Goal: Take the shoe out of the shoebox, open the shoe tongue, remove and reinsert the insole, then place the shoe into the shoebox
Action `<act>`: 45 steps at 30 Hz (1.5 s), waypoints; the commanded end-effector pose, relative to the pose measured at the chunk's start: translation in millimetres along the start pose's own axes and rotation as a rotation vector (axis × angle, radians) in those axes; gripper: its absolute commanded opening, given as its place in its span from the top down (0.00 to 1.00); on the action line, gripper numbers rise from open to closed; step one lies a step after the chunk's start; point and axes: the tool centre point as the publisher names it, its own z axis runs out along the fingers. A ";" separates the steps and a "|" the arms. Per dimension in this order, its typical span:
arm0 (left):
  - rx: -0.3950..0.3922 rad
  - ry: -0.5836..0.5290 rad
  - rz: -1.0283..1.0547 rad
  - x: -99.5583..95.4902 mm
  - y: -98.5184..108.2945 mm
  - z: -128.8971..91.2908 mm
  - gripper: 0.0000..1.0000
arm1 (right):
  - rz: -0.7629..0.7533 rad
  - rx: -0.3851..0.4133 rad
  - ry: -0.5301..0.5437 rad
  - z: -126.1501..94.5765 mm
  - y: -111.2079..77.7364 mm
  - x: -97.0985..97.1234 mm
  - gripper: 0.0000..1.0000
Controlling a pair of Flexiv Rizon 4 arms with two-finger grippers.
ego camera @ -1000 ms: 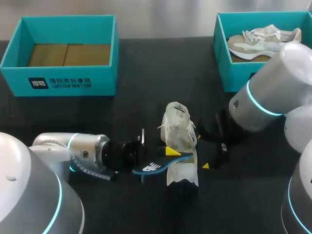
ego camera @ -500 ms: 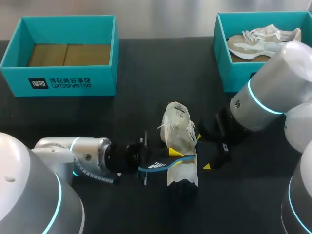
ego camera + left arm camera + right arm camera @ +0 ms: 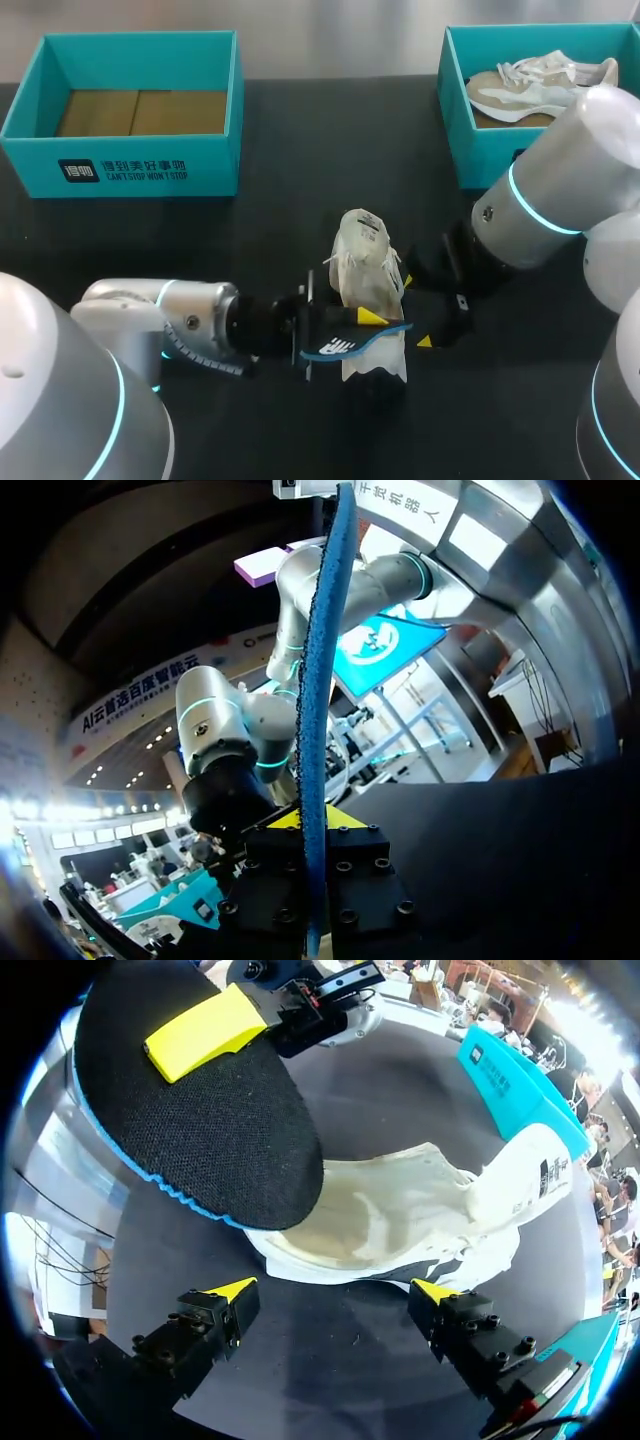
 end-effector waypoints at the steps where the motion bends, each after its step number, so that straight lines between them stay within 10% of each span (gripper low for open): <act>1: 0.002 -0.003 0.006 -2.6 4.8 4.5 1.00 | 0.000 0.000 -0.003 1.3 -0.3 1.1 0.00; 45: -0.117 0.012 0.047 -4.3 47.0 -1.4 1.00 | 0.000 0.000 -0.003 1.3 -0.3 1.1 0.00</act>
